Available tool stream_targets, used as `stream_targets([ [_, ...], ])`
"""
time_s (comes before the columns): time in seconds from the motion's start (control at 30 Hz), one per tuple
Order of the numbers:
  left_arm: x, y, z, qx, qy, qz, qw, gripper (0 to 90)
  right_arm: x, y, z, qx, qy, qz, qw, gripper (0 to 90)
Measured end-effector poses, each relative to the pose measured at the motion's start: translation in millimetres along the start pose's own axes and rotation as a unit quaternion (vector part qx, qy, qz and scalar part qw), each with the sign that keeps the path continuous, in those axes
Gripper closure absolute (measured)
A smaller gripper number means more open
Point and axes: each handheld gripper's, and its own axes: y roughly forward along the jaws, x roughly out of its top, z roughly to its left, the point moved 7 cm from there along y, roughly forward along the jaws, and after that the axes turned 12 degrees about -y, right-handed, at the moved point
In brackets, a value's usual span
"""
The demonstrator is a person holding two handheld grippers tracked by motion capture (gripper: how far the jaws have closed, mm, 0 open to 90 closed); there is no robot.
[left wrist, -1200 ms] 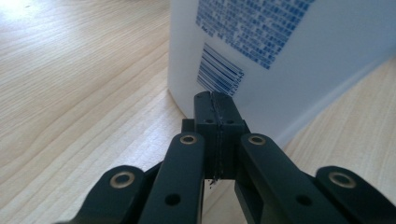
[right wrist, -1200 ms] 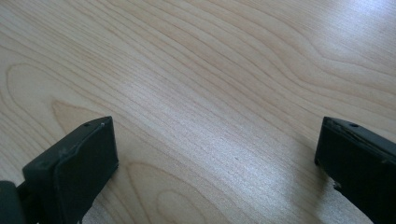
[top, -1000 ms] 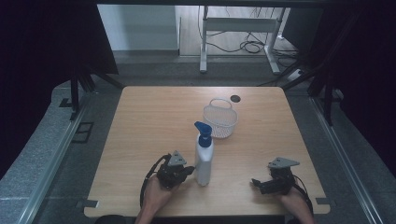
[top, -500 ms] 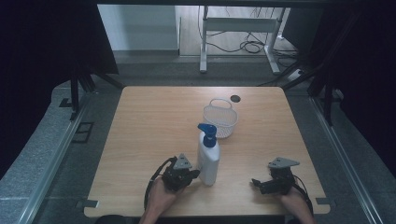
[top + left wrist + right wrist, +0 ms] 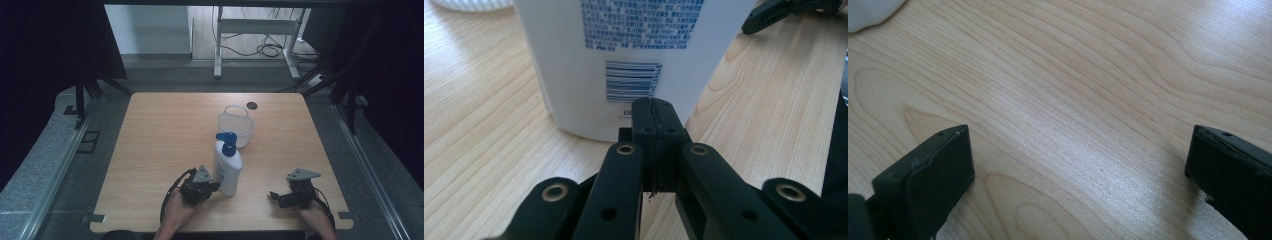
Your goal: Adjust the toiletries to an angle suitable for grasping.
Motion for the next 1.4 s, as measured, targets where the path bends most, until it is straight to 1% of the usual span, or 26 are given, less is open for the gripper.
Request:
stream_targets([
  [0.1, 1.1, 3.0, -2.2, -0.004, 0.002, 0.0, 1.0, 89.2, 0.0, 0.0, -0.1, 0.0, 0.0, 0.0, 1.0, 0.0],
  [0.17, 2.0, 6.8, -4.9, -0.006, 0.008, 0.004, 0.9999, 89.1, 0.0, 0.0, 0.0, 0.0, 0.0, 0.0, 1.0, 0.0],
  [0.27, 2.6, 8.0, -6.1, -0.005, 0.013, 0.007, 0.9999, 89.1, 0.0, 0.0, 0.0, 0.0, 0.0, 0.0, 1.0, 0.0],
  [0.4, 4.1, 5.1, -5.5, -0.003, 0.014, 0.002, 0.9999, 89.0, 0.0, 0.0, 0.0, 0.0, 0.0, 0.0, 1.0, 0.0],
  [0.5, 5.3, 1.9, -5.1, -0.002, 0.013, -0.001, 0.9999, 86.4, 0.0, 0.0, 0.0, 0.0, 0.0, 0.0, 1.0, 0.0],
  [0.63, 5.3, -1.0, -5.1, 0.003, 0.017, -0.004, 0.9999, 78.9, 0.0, 0.0, 0.0, 0.0, 0.0, 0.0, 1.0, 0.0],
  [0.7, 4.0, -3.6, -4.5, 0.009, 0.019, -0.003, 0.9998, 74.4, 0.0, 0.0, 0.0, 0.0, 0.0, 0.0, 1.0, 0.0],
  [0.77, 3.5, -4.7, -4.2, 0.011, 0.019, -0.003, 0.9998, 70.3, 0.0, 0.0, 0.0, 0.0, 0.0, 0.0, 1.0, 0.0],
  [0.8, 3.1, -5.9, -3.6, 0.013, 0.019, -0.003, 0.9997, 70.3, 0.0, 0.0, 0.0, 0.0, 0.0, 0.0, 1.0, 0.0],
  [0.83, 2.3, -8.7, -2.6, 0.016, 0.017, -0.004, 0.9997, 66.3, 0.0, 0.0, 0.0, 0.0, 0.0, 0.0, 1.0, 0.0],
  [0.87, 2.3, -8.7, -2.6, 0.016, 0.017, -0.004, 0.9997, 64.1, 0.0, 0.0, 0.0, 0.0, 0.0, 0.0, 1.0, 0.0],
  [0.9, 2.1, -10.2, -2.2, 0.017, 0.016, -0.004, 0.9997, 64.1, 0.0, 0.0, 0.0, 0.0, 0.0, 0.0, 1.0, 0.0],
  [0.93, 1.6, -13.4, -1.5, 0.02, 0.014, -0.005, 0.9997, 60.0, 0.0, 0.0, 0.0, 0.0, 0.0, 0.0, 1.0, 0.0],
  [1.13, -0.9, -22.0, 0.5, 0.029, 0.009, -0.009, 0.9995, 48.6, 0.0, 0.0, 0.0, 0.0, 0.0, 0.0, 1.0, 0.0],
  [1.17, -3.5, -26.3, 2.2, 0.034, 0.006, -0.009, 0.9994, 46.7, 0.0, 0.0, 0.0, 0.0, 0.0, 0.0, 1.0, 0.0],
  [1.23, -6.4, -29.9, 4.0, 0.037, 0.002, -0.01, 0.9993, 42.8, 0.0, 0.0, 0.0, 0.0, 0.0, 0.0, 1.0, 0.0],
  [1.37, -13.1, -34.5, 8.9, 0.048, -0.001, -0.011, 0.9988, 34.4, 0.0, 0.0, 0.0, 0.0, 0.0, 0.0, 1.0, 0.0],
  [1.4, -15.7, -35.5, 10.6, 0.053, -0.001, -0.01, 0.9985, 32.4, 0.0, 0.0, 0.0, 0.0, 0.0, 0.0, 1.0, 0.0],
])
